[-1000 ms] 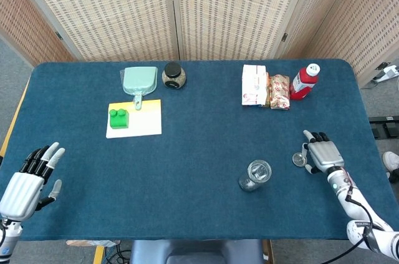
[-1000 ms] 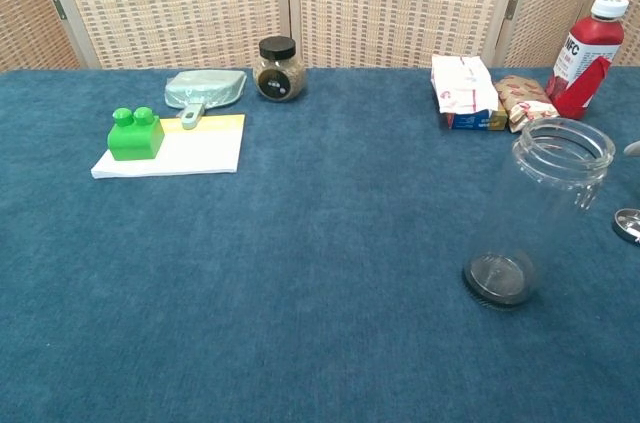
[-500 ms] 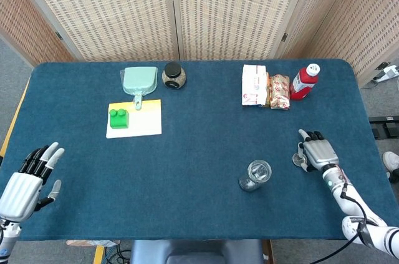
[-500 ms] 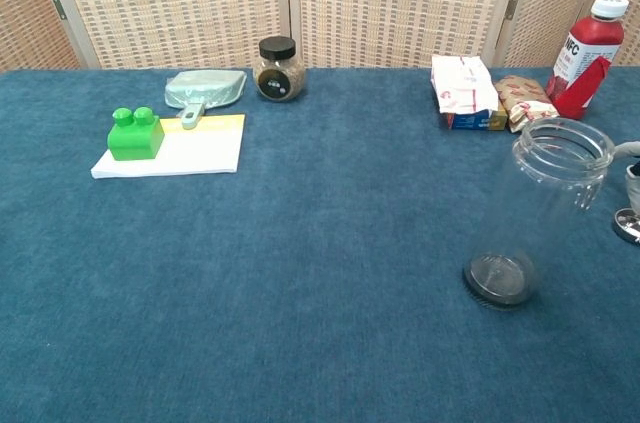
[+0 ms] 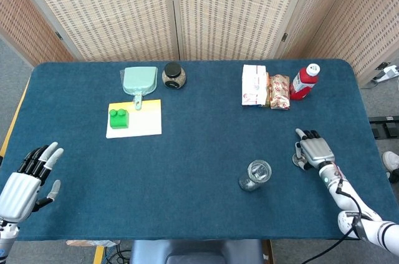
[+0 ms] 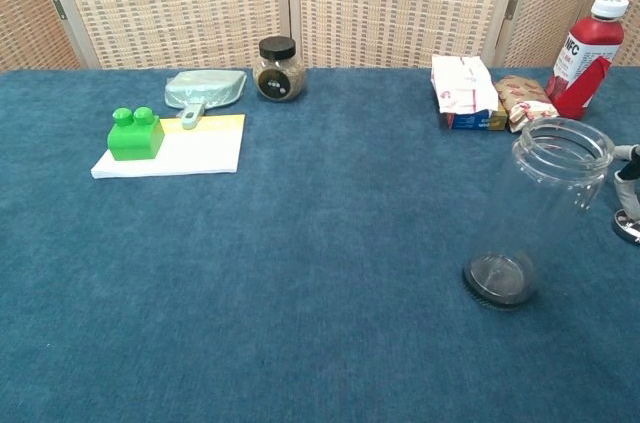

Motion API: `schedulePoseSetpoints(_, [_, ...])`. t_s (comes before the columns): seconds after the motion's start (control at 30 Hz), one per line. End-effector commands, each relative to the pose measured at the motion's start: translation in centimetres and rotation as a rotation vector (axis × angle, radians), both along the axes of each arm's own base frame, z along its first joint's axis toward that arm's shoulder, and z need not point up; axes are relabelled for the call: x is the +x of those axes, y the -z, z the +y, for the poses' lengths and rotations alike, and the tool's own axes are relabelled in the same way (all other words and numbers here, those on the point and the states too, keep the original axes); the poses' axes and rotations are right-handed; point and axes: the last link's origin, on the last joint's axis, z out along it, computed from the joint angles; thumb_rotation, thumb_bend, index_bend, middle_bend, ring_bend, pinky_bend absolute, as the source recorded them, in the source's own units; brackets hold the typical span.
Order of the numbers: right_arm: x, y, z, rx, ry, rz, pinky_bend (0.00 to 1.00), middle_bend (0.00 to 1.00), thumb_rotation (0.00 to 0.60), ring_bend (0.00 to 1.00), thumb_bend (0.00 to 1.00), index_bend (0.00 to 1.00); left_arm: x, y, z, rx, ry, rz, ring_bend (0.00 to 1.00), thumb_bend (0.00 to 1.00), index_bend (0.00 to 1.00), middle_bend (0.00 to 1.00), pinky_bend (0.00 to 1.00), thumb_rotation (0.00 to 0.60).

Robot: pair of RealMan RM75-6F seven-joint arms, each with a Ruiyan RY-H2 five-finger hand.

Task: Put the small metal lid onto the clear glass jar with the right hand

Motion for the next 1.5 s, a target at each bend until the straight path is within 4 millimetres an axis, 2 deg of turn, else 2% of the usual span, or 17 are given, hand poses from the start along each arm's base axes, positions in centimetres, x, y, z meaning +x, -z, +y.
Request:
schedulePoseSetpoints(0.03, [0.08,-0.05,-0.06,0.000,-0.004,0.002,0.00,0.00,0.600,0.00,0.34,0.57,0.01,-0.04,0.07,0.000,0.006,-0.003,0.00,0.47,0.00,0.00,0.08,0.600])
schedulePoseSetpoints(0.27, [0.17,0.19,-0.01,0.014,-0.005,0.016,0.00,0.01,0.600,0.00,0.34,0.60,0.07,-0.26,0.11,0.003,0.023,-0.016,0.00,0.47,0.00,0.00,0.08,0.600])
schedulePoseSetpoints(1.0, [0.53,-0.04,-0.32,0.010,-0.014,0.053,0.00,0.02,0.600,0.00,0.35,0.63,0.26,-0.58,-0.13,0.012,0.056,-0.039,0.00,0.47,0.00,0.00,0.09,0.600])
schedulePoseSetpoints(1.5, [-0.10,0.10,-0.34,0.019,-0.010,0.090,0.00,0.03,0.600,0.00,0.35,0.64,0.26,-0.63,-0.08,0.016,0.061,-0.042,0.00,0.47,0.00,0.00,0.10,0.600])
